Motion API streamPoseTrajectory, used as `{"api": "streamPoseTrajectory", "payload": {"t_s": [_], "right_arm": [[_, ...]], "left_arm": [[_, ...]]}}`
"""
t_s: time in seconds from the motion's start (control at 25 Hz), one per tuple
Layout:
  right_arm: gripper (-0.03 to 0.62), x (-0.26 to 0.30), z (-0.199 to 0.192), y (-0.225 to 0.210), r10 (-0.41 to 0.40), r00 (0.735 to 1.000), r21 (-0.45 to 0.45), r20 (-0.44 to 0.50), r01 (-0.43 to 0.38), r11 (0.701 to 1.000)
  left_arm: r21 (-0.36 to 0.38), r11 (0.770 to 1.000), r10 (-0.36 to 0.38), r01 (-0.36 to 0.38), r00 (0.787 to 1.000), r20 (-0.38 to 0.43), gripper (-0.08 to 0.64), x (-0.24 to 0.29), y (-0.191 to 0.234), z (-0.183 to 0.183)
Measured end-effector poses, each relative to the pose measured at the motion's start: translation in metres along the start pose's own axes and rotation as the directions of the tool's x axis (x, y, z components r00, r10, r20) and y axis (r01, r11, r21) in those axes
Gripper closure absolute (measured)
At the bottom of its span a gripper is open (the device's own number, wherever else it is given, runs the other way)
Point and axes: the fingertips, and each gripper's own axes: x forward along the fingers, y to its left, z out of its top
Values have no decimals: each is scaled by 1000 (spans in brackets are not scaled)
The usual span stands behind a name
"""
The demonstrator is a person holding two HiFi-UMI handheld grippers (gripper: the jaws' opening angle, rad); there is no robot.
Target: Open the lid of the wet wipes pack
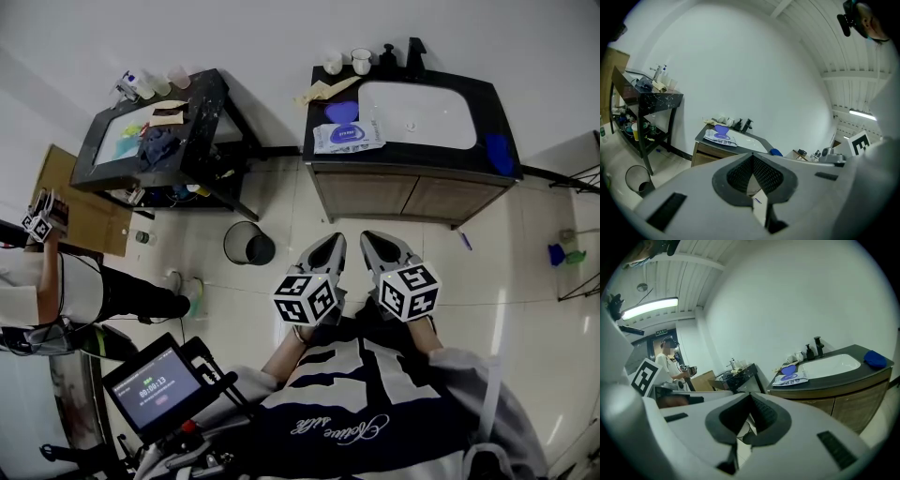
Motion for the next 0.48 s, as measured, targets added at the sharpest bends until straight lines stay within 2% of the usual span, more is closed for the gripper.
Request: {"api": "streamPoseTrajectory", "payload": {"t_s": [0.48], "right_arm": [[592,-2,-8,4,-21,1000,-6,6,21,1000]], "left_arm": [[40,999,-18,18,1000,13,561,-5,1,-4]]}}
